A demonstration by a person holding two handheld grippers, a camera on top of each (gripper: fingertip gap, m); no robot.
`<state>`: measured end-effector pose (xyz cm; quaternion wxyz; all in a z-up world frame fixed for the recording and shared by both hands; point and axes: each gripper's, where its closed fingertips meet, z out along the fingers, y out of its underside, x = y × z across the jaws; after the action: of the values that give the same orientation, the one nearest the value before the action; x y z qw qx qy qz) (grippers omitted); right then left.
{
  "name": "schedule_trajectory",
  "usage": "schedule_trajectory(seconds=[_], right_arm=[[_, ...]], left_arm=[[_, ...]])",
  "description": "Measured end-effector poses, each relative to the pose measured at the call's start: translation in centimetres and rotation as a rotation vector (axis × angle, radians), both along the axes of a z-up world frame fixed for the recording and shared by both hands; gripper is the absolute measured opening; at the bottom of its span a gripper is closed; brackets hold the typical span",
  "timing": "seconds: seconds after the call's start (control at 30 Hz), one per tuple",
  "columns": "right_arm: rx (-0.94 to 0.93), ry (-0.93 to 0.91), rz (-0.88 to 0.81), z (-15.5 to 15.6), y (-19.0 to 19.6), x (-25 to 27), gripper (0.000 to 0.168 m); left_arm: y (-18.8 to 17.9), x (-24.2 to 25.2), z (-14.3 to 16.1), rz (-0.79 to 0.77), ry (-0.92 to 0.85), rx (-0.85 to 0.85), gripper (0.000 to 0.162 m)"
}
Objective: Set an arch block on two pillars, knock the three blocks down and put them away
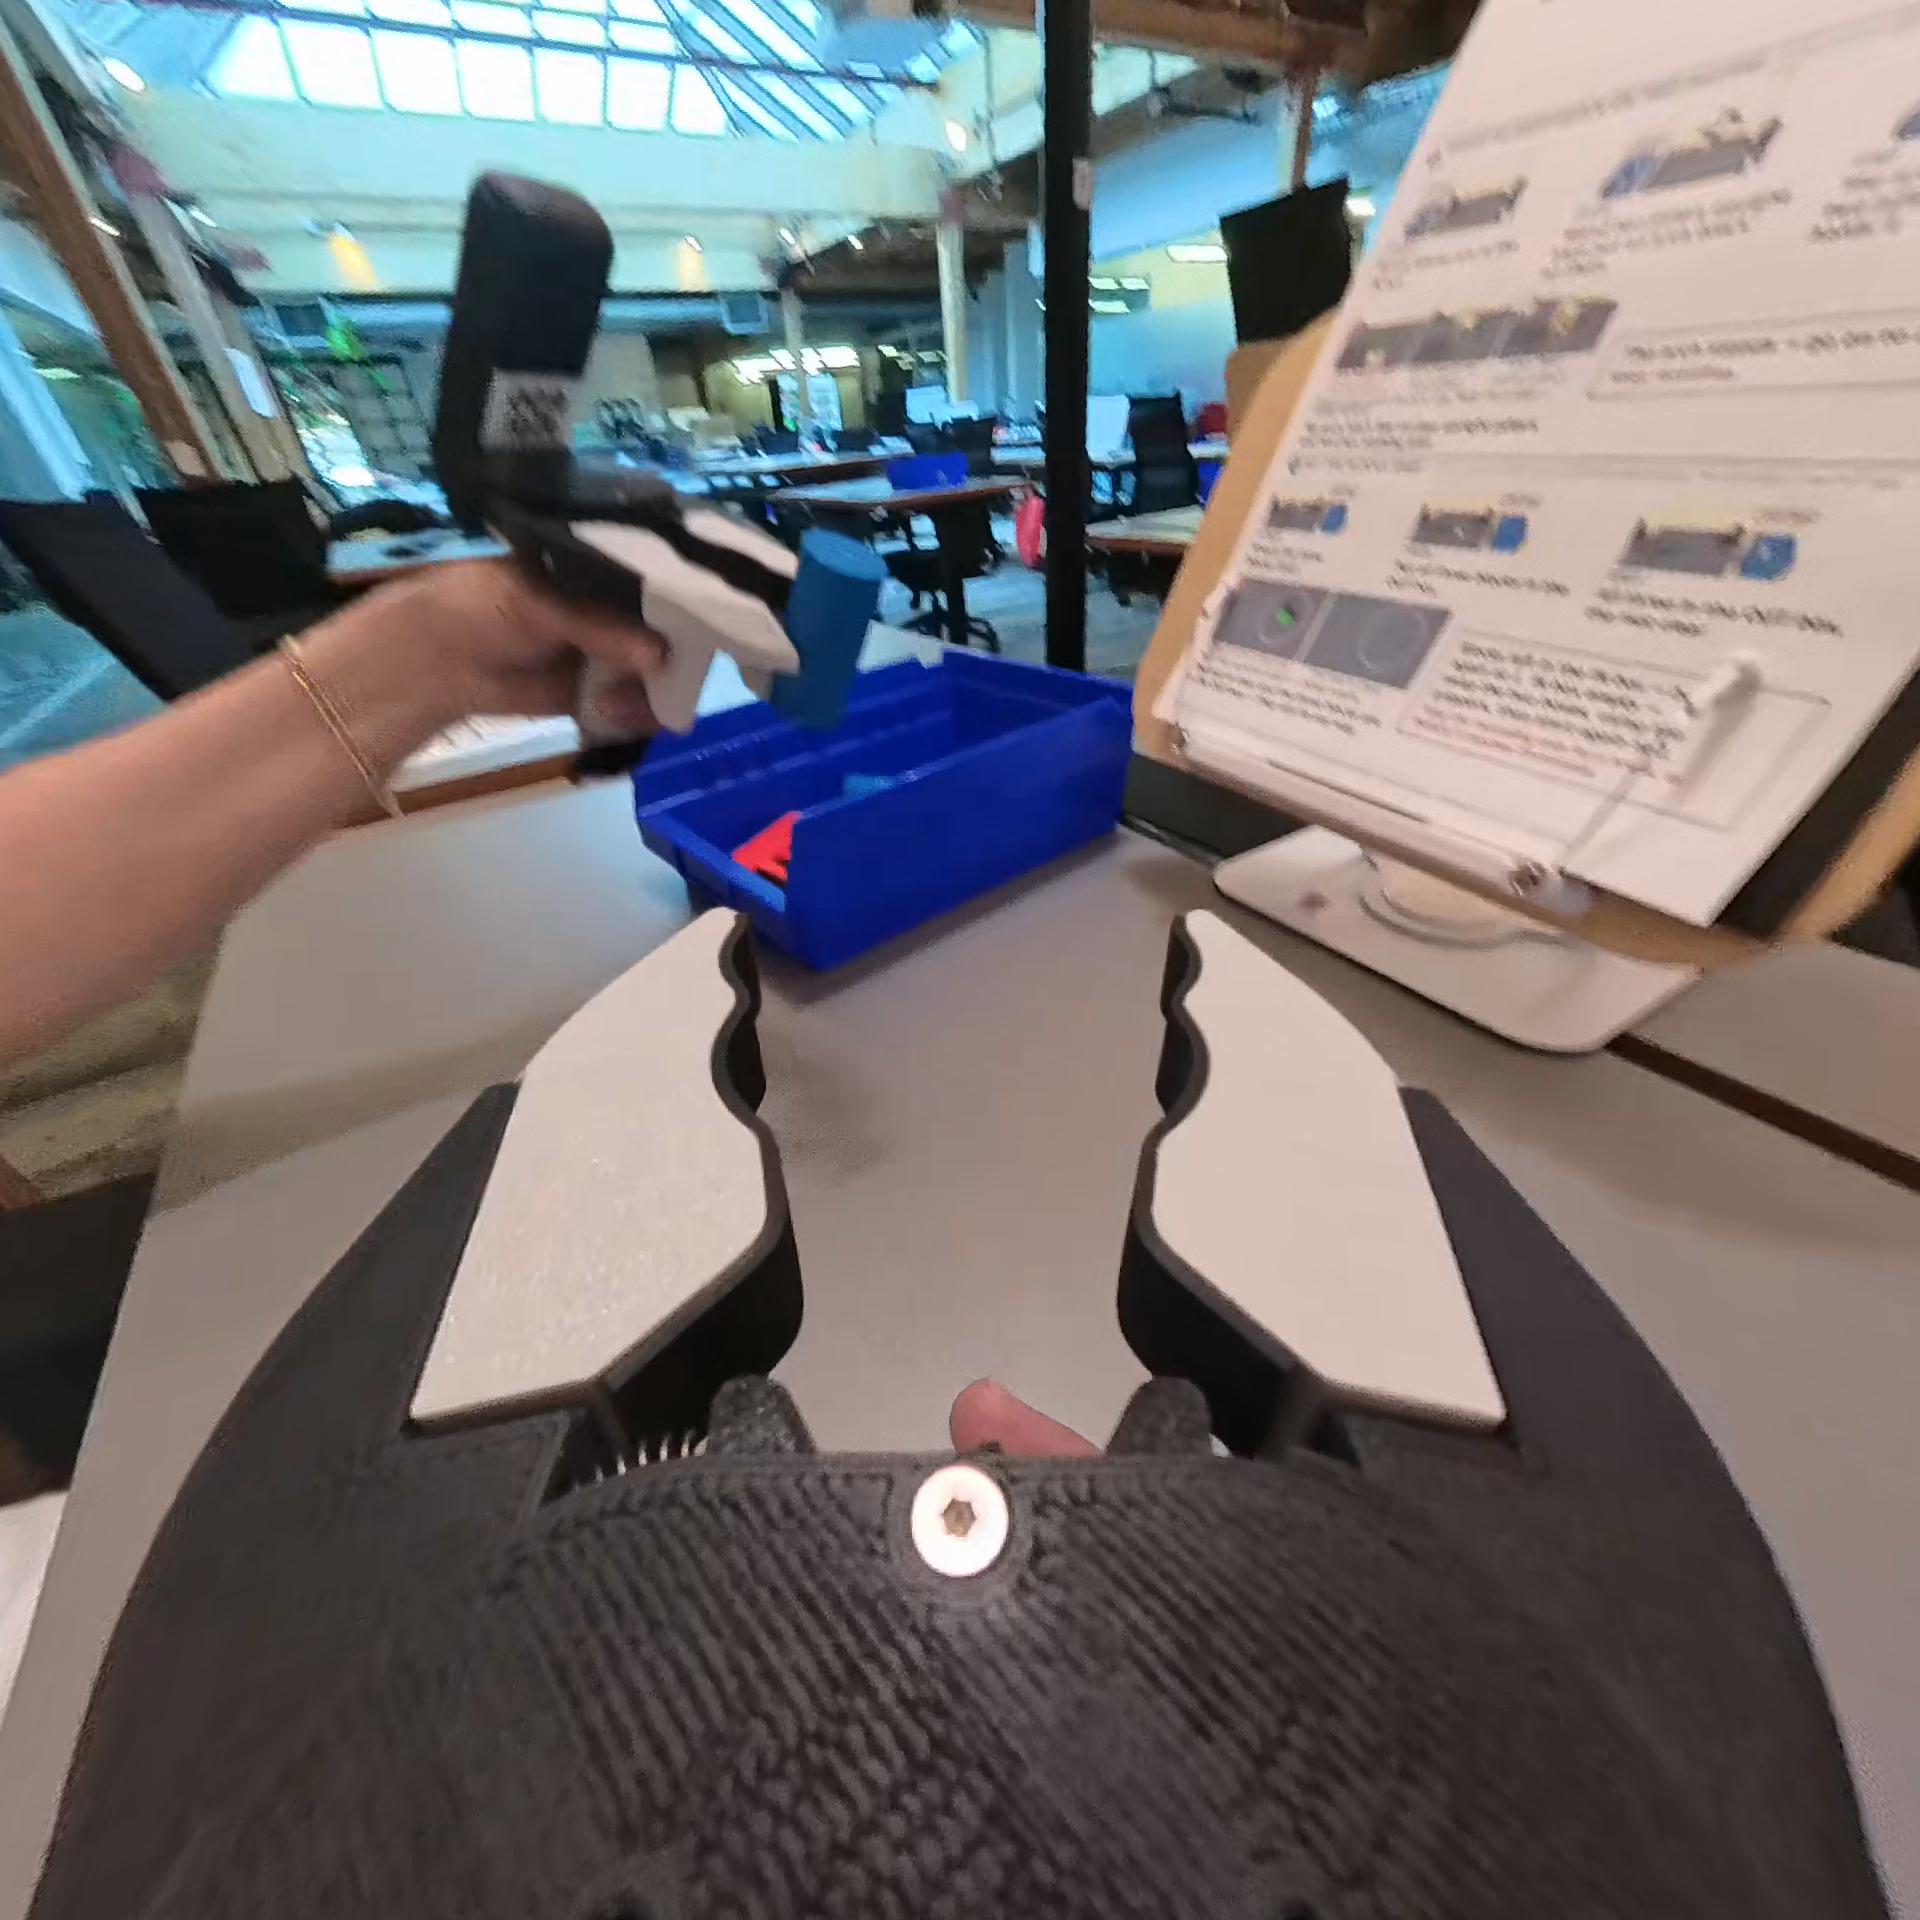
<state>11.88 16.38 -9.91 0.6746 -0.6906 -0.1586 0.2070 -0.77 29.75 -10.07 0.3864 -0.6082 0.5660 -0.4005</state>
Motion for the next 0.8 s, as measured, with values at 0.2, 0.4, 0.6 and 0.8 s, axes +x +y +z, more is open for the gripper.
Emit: schedule_trajectory(seconds=[0.2,0.4,0.6,0.8], right_arm=[[0.075,-0.080,0.104,3.1,2.1,-2.0,0.070],[0.001,-0.237,0.222,1.2,2.8,-2.4,0.055],[-0.046,-0.269,0.273,-0.2,3.0,-1.7,0.054],[-0.095,-0.275,0.343,-1.5,2.9,-2.0,0.044]], left_arm=[[-6.6,5.6,-0.7,-0.273,-0.187,0.042,0.030],[-9.8,9.2,-2.2,-0.396,-0.258,0.019,0.030],[-11.0,10.8,-2.9,-0.466,-0.274,0.021,0.030],[-11.2,11.3,-3.9,-0.495,-0.272,0.041,0.030]])
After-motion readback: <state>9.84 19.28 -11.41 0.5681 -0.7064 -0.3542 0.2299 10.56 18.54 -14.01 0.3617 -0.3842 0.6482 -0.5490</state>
